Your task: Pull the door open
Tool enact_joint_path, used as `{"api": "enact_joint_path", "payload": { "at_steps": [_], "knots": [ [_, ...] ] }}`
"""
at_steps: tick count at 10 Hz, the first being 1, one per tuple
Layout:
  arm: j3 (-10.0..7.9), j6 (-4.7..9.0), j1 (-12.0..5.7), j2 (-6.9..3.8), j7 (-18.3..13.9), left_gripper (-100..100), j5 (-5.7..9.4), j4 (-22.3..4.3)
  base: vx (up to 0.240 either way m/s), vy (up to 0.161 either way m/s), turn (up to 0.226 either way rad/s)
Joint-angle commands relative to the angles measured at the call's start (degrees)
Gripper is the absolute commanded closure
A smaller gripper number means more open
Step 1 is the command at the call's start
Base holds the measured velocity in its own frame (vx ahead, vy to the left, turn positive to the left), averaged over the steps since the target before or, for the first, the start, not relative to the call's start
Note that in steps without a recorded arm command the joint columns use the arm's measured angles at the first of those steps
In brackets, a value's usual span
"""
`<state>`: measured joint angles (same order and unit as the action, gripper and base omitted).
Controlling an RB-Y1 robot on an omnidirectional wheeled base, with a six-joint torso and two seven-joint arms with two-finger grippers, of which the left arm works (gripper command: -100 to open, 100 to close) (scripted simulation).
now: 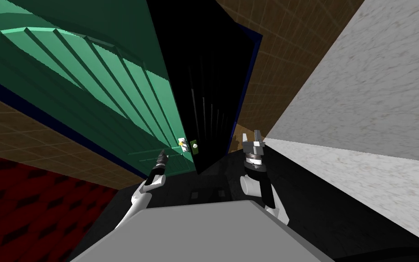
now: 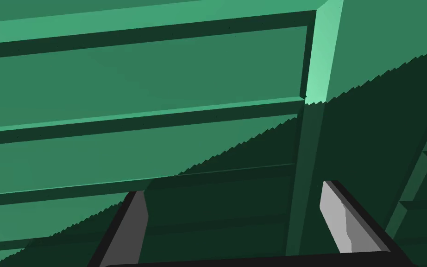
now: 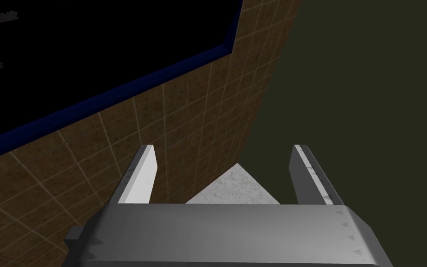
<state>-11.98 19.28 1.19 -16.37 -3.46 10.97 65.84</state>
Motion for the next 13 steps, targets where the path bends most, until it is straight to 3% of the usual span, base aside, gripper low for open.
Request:
{"api": "enact_joint_path", "payload": {
  "at_steps": [1, 4, 5, 6, 11, 12, 13],
  "knots": [
    [-0.01, -0.29, -0.33, 0.21, 0.09, -100, -0.02, 0.32, 0.201, 0.022, -0.051],
    [1.83, -0.14, -2.15, 1.77, 0.15, -100, -0.32, 0.84, 0.21, -0.068, -0.139],
    [1.28, -0.47, -1.49, 1.44, 0.24, -100, -0.25, 1.18, 0.111, -0.048, -0.034],
    [1.28, -0.47, -1.49, 1.44, 0.24, 100, -0.25, 1.18, -0.017, 0.005, 0.035],
    [1.28, -0.47, -1.49, 1.44, 0.24, 100, -0.25, 1.18, -0.022, 0.011, 0.001],
    [0.99, -0.52, -0.76, 0.96, 0.07, -100, -0.13, 1.32, -0.164, 0.042, 0.102],
    [1.09, -0.54, -0.67, 0.94, 0.01, -100, -0.13, 1.42, -0.239, 0.04, 0.053]
  ]
}}
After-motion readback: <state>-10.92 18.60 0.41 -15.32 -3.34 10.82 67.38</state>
